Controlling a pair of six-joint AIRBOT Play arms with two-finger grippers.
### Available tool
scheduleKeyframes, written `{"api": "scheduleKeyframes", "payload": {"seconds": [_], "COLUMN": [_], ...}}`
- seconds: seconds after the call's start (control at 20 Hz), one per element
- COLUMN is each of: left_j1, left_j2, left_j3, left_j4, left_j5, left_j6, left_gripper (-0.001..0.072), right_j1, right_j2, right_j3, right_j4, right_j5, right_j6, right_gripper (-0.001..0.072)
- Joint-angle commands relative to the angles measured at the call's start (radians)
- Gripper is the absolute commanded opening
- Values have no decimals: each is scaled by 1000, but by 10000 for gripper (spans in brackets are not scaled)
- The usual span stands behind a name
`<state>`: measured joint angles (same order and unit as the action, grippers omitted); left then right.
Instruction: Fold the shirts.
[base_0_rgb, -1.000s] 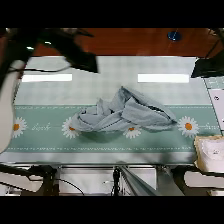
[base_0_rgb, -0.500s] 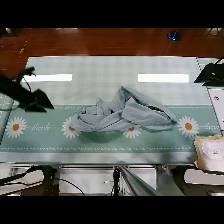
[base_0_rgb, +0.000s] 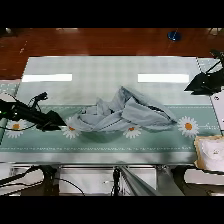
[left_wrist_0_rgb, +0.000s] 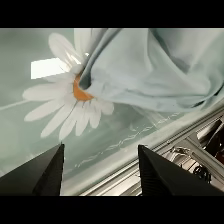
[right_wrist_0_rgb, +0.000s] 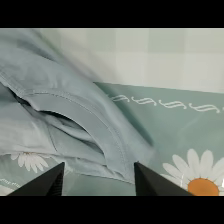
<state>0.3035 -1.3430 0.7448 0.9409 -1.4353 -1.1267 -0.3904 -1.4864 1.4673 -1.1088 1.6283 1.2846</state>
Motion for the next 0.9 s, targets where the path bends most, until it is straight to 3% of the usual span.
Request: {"api": "scheduleKeyframes", "payload": {"seconds": [0.0,0.25,0.3,0.35,0.4,0.45,0.85], "left_j1": [-56,-161,-182,-203,-217,-227,-227], "left_j2": [-61,-142,-152,-160,-163,-163,-39], "left_j3": [-16,-16,-16,-16,-16,-12,86], "left_j4": [-32,-122,-131,-142,-150,-150,-149], "left_j5": [98,209,230,245,252,261,204], "left_j6": [4,4,4,0,-2,0,0], "left_gripper": [557,556,524,352,58,25,24], "right_j1": [0,0,0,0,0,0,-7], "right_j2": [0,0,0,0,0,0,0], "right_j3": [-7,-7,-7,-7,-7,-7,-35], "right_j4": [8,8,8,8,8,7,-87], "right_j5": [-2,0,0,2,4,7,23], "right_j6": [-8,-11,-11,-11,-11,-11,-12], "right_gripper": [490,490,491,490,490,490,488]}}
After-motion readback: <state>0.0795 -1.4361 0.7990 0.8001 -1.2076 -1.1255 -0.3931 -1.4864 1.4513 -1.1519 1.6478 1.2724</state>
